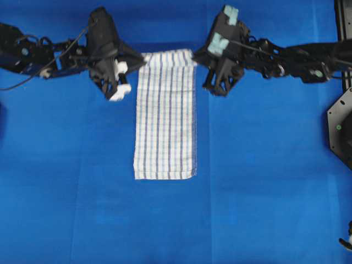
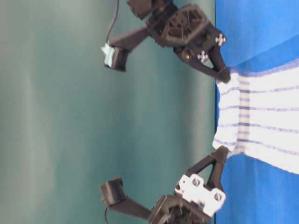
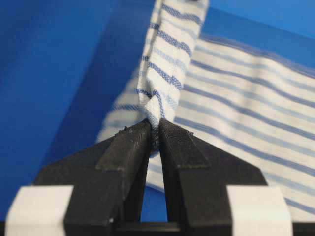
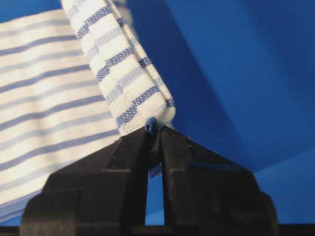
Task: Fold the blue towel.
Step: 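Fold the top end down toward the bottom end with both grippers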
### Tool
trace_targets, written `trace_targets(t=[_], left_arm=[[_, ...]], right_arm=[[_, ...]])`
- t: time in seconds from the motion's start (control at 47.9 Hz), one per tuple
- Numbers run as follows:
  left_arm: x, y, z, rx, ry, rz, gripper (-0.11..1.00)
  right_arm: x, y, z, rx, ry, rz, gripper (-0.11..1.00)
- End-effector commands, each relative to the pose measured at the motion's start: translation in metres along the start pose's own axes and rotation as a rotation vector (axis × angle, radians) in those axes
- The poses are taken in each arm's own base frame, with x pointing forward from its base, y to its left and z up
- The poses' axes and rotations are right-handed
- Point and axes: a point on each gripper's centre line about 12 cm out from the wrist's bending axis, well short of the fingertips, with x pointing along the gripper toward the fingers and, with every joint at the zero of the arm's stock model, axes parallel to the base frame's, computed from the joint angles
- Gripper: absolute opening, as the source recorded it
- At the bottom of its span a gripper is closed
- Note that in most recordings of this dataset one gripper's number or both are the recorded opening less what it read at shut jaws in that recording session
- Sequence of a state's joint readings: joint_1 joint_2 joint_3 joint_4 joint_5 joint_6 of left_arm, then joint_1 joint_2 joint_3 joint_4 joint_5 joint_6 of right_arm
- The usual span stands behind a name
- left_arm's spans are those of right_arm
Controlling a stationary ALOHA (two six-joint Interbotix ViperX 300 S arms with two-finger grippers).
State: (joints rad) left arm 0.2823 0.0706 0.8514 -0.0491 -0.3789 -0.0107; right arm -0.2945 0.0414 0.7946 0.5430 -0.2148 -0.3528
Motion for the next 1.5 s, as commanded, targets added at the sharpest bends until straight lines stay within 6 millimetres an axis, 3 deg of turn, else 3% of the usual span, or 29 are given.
trace_targets(t=[0.0, 0.418, 0.71, 1.128, 1.483], left_arm=[[-0.011, -0.017, 0.009, 0.002, -0.038, -0.042, 0.06], [-0.049, -0.103, -0.001, -0.001, -0.037, -0.277, 0.06], [-0.059, -0.150, -0.008, 0.034, -0.021, -0.398, 0.05], [-0.063, -0.166, -0.013, 0.061, -0.004, -0.437, 0.06], [-0.059, -0.167, -0.016, 0.065, 0.024, -0.430, 0.06]], right_arm=[[-0.015, 0.016, 0.006, 0.003, -0.037, 0.037, 0.08], [-0.041, 0.088, -0.026, -0.010, 0.021, 0.197, 0.08], [-0.052, 0.116, -0.035, -0.025, 0.041, 0.266, 0.08], [-0.062, 0.142, -0.045, -0.045, 0.058, 0.325, 0.08], [-0.062, 0.143, -0.045, -0.050, 0.059, 0.328, 0.08]])
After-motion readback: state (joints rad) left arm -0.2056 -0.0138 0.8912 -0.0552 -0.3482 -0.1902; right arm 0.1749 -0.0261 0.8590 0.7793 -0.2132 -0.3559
